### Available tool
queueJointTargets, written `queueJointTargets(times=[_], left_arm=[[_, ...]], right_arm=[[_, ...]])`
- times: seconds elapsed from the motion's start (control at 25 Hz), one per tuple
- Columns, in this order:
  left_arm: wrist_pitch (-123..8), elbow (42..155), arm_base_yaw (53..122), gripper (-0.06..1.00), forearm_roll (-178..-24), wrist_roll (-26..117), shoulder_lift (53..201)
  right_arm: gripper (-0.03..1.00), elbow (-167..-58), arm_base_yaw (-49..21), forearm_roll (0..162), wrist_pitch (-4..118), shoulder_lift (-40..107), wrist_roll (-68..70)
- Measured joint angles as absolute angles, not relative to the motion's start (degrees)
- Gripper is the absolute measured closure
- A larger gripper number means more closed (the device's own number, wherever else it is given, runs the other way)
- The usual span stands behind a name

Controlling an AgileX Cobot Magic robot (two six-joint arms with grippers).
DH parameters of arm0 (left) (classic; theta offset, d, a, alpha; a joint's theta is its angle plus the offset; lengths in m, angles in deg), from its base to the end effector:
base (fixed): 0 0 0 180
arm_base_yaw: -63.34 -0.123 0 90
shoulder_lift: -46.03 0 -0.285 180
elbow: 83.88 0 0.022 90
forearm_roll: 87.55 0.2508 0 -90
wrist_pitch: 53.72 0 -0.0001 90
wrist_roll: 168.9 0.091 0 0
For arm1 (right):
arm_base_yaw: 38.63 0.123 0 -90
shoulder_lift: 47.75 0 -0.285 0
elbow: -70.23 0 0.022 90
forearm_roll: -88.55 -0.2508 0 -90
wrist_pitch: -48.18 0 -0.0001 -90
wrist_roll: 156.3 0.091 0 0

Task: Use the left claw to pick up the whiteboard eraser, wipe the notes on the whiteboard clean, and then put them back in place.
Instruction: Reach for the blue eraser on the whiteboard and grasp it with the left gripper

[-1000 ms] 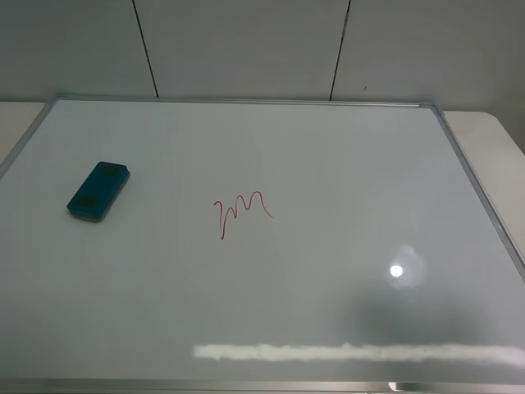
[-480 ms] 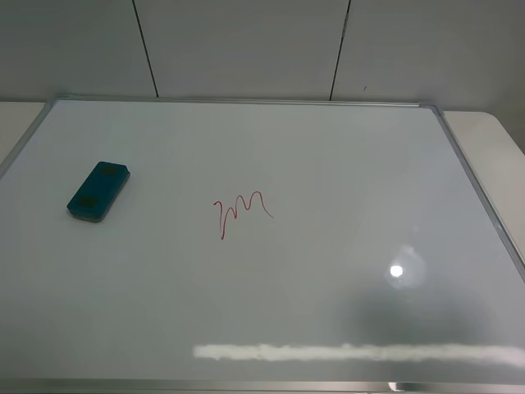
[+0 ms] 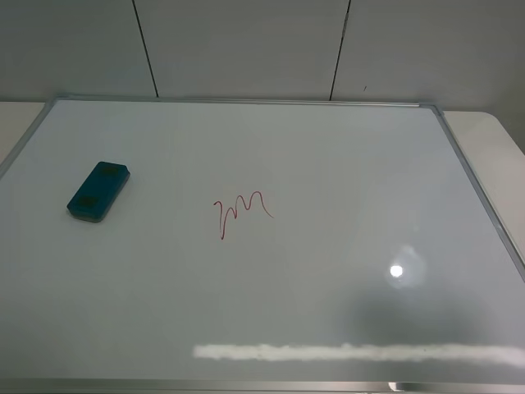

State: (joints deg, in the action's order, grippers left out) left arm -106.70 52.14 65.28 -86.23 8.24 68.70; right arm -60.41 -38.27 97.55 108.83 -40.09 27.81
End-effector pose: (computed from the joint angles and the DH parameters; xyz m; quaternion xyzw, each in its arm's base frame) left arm 0.0376 0.0004 0.3074 -0.0056 0.8643 -0.0096 0.5028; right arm -0.0040 -0.0124 0.2744 0.0304 0.8525 -0.0582 0.5186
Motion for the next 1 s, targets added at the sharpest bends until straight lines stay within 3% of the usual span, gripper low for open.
queueJointTargets(times=[0.36, 1.0], left_arm=[[-96.7, 53.0, 65.3, -0.05, -86.4, 8.7, 88.7], [-101.2, 72.3, 65.3, -0.05, -86.7, 11.7, 124.9]], right_arm=[[-0.02, -60.4, -38.3, 97.5, 108.8, -40.1, 27.8], [-0.02, -60.4, -38.3, 97.5, 108.8, -40.1, 27.8]])
